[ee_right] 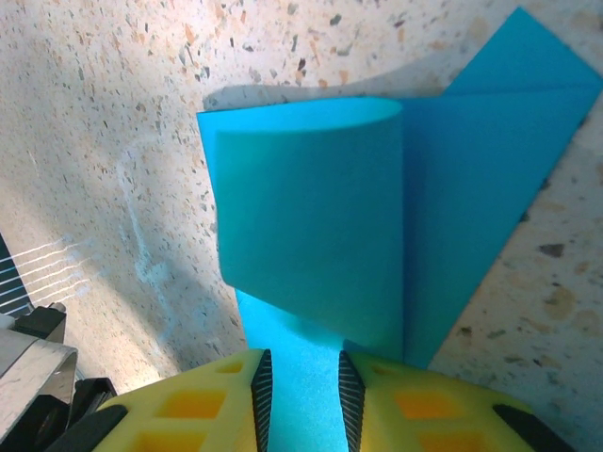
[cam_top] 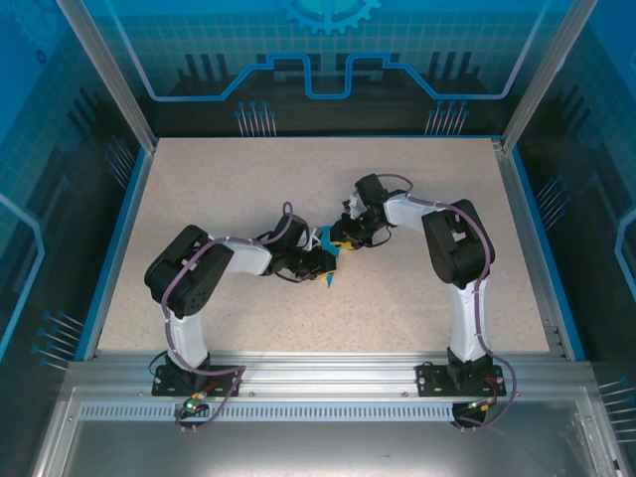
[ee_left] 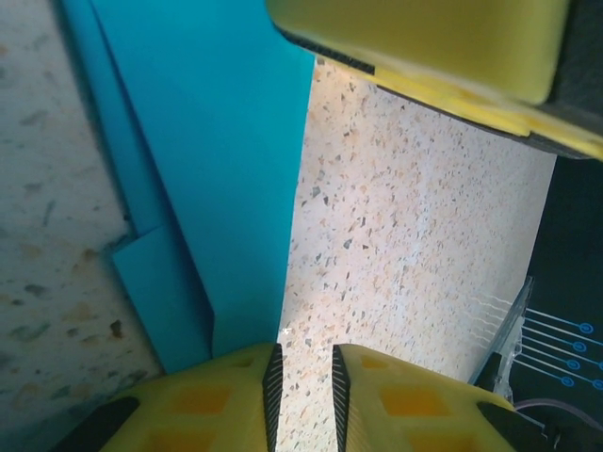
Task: Fold a paper plane with a square sheet of paper (fold left side to right side)
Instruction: Fold the wing for the fifth time at the center of the table.
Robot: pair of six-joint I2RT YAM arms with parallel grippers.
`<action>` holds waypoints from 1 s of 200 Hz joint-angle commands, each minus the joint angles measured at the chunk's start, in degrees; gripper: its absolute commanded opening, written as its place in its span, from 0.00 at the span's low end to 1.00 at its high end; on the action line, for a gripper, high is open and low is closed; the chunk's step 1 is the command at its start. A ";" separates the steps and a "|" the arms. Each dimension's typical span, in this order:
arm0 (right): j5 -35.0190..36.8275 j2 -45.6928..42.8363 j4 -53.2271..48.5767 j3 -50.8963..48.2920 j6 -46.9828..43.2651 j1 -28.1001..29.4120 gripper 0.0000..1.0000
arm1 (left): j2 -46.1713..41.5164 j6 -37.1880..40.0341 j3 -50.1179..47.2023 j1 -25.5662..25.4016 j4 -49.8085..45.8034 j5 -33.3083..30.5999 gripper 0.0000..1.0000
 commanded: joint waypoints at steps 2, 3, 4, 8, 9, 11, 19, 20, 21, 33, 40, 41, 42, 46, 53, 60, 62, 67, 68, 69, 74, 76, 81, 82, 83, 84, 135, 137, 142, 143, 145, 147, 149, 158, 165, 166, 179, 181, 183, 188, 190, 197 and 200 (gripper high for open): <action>4.85 3.70 -4.12 -0.42 -0.86 0.86 0.29 | 1.50 2.26 0.74 -2.75 -12.79 -4.03 0.23; 4.81 3.73 -4.12 -0.44 -0.89 0.86 0.29 | 1.45 2.38 0.83 -2.86 -13.15 -4.17 0.22; 4.88 3.74 -4.16 -0.45 -0.91 0.86 0.29 | 1.42 2.48 0.87 -2.91 -13.33 -4.33 0.23; 4.86 3.71 -4.12 -0.49 -0.84 0.86 0.29 | 1.25 3.00 1.23 -3.33 -14.87 -4.91 0.22; 4.86 3.73 -4.12 -0.48 -0.84 0.86 0.29 | 1.19 3.14 1.34 -3.45 -15.24 -5.14 0.22; 4.86 3.75 -4.12 -0.51 -0.86 0.93 0.29 | 1.07 3.26 1.52 -3.64 -16.11 -5.60 0.22; 4.86 3.75 -4.16 -0.55 -0.83 0.84 0.29 | 0.72 4.45 2.36 -4.55 -19.15 -7.06 0.22; 4.90 3.76 -4.14 -0.55 -0.83 0.85 0.29 | 0.62 4.62 2.51 -4.72 -19.54 -7.27 0.22; 4.93 3.76 -4.13 -0.55 -0.83 0.86 0.29 | 0.57 4.79 2.63 -4.86 -19.86 -7.37 0.22; 5.13 3.75 -4.20 -0.64 -0.83 0.86 0.29 | 0.18 6.18 3.73 -6.39 -23.78 -9.37 0.21; 5.15 3.76 -4.20 -0.64 -0.77 0.86 0.29 | -0.04 6.60 4.06 -7.24 -25.07 -9.87 0.21; 5.18 3.76 -4.20 -0.64 -0.76 0.86 0.29 | -0.07 6.61 4.07 -7.30 -25.22 -9.95 0.21; 5.20 3.76 -4.20 -0.64 -0.75 0.86 0.29 | -0.08 6.62 4.07 -7.46 -25.29 -9.99 0.21; 5.25 3.76 -4.20 -0.64 -0.75 0.86 0.29 | -0.24 6.63 3.99 -7.88 -25.79 -10.17 0.21; 5.23 3.76 -4.15 -0.64 -0.74 0.86 0.29 | -0.42 6.63 3.99 -8.43 -26.50 -10.41 0.21; 5.21 3.78 -4.20 -0.64 -0.75 0.86 0.29 | -0.68 6.46 3.67 -9.06 -26.96 -10.76 0.20; 5.21 3.81 -4.20 -0.64 -0.75 0.84 0.29 | -0.77 6.39 3.53 -9.19 -27.09 -10.85 0.20; 5.30 3.77 -4.20 -0.71 -0.75 0.85 0.29 | -1.01 6.16 3.20 -9.52 -27.21 -10.98 0.20; 5.34 3.76 -4.20 -0.72 -0.75 0.86 0.29 | -1.08 6.13 3.11 -9.63 -27.21 -10.99 0.20; 5.37 3.71 -4.20 -0.72 -0.75 0.86 0.29 | -1.16 6.07 3.02 -9.73 -27.17 -10.99 0.20; 5.39 3.75 -4.20 -0.74 -0.75 0.82 0.29 | -1.52 5.66 2.39 -10.02 -26.77 -10.88 0.20; 5.43 3.75 -4.20 -0.73 -0.75 0.85 0.29 | -1.64 5.49 2.12 -10.13 -26.66 -10.81 0.20; 5.39 3.76 -4.29 -0.73 -0.75 0.86 0.29 | -2.18 4.92 1.31 -10.38 -26.08 -10.65 0.20; 5.39 3.76 -4.29 -0.73 -0.75 0.86 0.29 | -2.28 4.81 1.15 -10.45 -25.99 -10.64 0.20; 5.43 3.76 -4.29 -0.77 -0.70 0.86 0.29 | -2.38 4.75 0.99 -10.49 -25.90 -10.64 0.20; 5.45 3.76 -4.29 -0.79 -0.72 0.86 0.29 | -2.47 4.59 0.82 -10.55 -25.81 -10.64 0.20; 5.38 3.93 -4.11 -0.82 -0.64 0.85 0.29 | -7.30 0.62 -6.83 -12.66 -20.98 -9.25 0.20; 5.32 3.93 -4.11 -0.82 -0.65 0.86 0.29 | -7.41 0.53 -7.07 -12.69 -20.84 -9.13 0.20; 5.32 3.93 -4.13 -0.82 -0.66 0.86 0.29 | -7.92 0.33 -7.55 -12.65 -20.48 -9.01 0.20; 5.31 3.93 -4.12 -0.82 -0.66 0.82 0.29 | -8.01 0.27 -7.63 -12.69 -20.37 -8.95 0.20; 5.35 3.89 -4.05 -0.88 -0.66 0.85 0.29 | -8.25 0.18 -7.81 -12.65 -20.30 -8.90 0.20; 5.38 3.81 -4.03 -0.90 -0.66 0.86 0.29 | -8.55 0.14 -7.97 -12.68 -20.19 -8.82 0.20; 5.38 3.84 -3.99 -0.97 -0.66 0.86 0.29 | -8.76 0.06 -8.10 -12.69 -20.12 -8.84 0.19; 5.22 3.73 -3.85 -1.08 -0.66 0.86 0.29 | -10.07 0.03 -8.32 -12.61 -20.02 -8.97 0.19; 5.21 3.68 -3.78 -1.23 -0.66 0.86 0.29 | -11.24 0.12 -8.32 -12.41 -19.94 -8.88 0.19; 5.21 3.67 -3.77 -1.24 -0.66 0.86 0.29 | -11.43 0.12 -8.23 -12.35 -19.97 -8.88 0.20; 5.13 3.54 -3.63 -1.43 -0.64 0.86 0.29 | -13.74 0.21 -7.76 -11.23 -19.71 -8.38 0.20; 5.15 3.53 -3.67 -1.43 -0.65 0.88 0.29 | -14.08 0.21 -7.65 -11.05 -19.56 -8.19 0.20; 5.17 3.50 -3.56 -1.43 -0.66 0.87 0.29 | -14.42 0.23 -7.53 -10.72 -19.46 -8.07 0.20; 5.13 3.41 -3.52 -1.56 -0.59 0.86 0.29 | -15.20 0.30 -7.35 -10.01 -19.09 -7.71 0.20; 5.12 3.41 -3.51 -1.60 -0.57 0.84 0.29 | -15.50 0.34 -7.20 -9.71 -18.88 -7.56 0.21; 5.13 3.32 -3.44 -1.61 -0.57 0.86 0.29 | -16.35 0.54 -6.80 -8.43 -18.15 -6.81 0.21; 5.19 3.31 -3.37 -1.61 -0.56 0.86 0.29 | -16.55 0.62 -6.61 -7.90 -17.63 -6.49 0.22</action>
